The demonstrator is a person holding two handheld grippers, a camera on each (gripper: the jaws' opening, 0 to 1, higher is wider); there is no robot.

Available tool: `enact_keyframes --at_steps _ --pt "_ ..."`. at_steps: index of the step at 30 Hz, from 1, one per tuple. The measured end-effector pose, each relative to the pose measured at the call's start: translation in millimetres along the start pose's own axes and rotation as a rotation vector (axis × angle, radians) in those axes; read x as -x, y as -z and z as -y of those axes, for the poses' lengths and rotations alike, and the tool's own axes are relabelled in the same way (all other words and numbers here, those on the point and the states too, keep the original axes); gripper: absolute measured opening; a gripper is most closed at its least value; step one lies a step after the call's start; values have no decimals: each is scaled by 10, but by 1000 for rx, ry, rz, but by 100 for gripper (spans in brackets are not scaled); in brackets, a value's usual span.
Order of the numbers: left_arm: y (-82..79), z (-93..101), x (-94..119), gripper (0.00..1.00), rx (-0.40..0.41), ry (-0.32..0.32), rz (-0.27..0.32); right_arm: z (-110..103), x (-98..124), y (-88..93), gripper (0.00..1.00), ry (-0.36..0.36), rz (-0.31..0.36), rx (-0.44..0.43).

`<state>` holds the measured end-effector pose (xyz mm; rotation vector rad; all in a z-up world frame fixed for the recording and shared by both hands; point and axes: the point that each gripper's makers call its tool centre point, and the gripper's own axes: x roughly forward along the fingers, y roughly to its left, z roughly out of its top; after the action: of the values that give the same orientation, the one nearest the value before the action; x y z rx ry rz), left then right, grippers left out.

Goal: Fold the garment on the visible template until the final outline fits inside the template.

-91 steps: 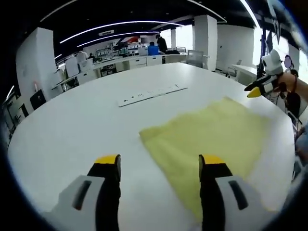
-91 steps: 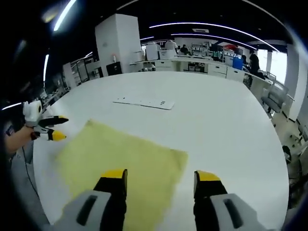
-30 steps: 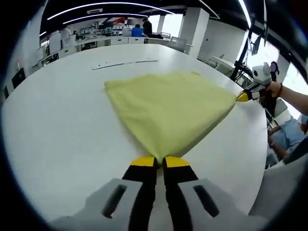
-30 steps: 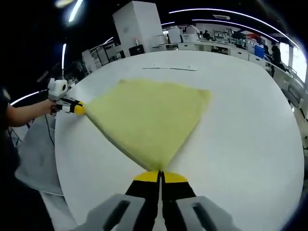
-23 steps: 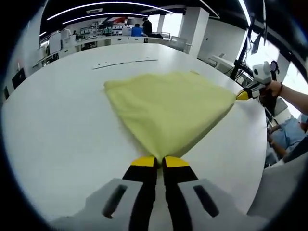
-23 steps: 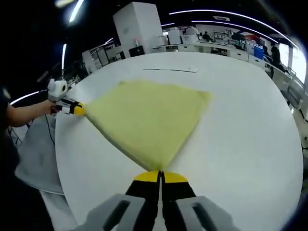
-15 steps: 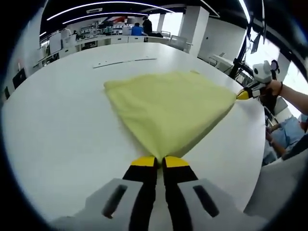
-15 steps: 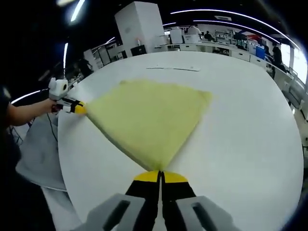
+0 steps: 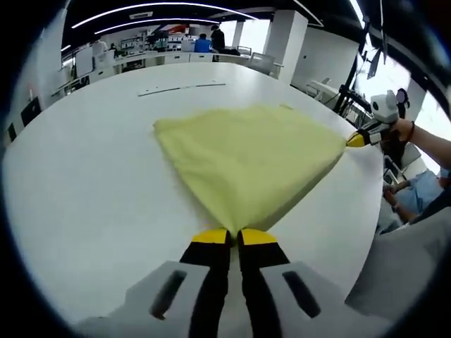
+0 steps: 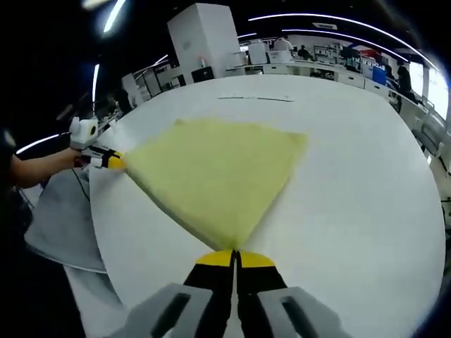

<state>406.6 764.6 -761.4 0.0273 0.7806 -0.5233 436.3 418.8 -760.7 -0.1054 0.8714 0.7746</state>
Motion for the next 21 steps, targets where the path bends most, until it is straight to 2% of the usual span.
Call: enact_keyframes --at_steps 11,15,18,21 --pt "100 40 123 2 11 3 23 -68 46 32 0 5 13 -33" --pt "109 34 147 2 16 5 31 -88 44 40 0 20 11 -18" --pt "102 7 171 5 39 0 43 -65 56 28 0 35 11 -14" --pt "54 -20 227 12 62 -14 68 -68 81 -52 3 33 48 -62"
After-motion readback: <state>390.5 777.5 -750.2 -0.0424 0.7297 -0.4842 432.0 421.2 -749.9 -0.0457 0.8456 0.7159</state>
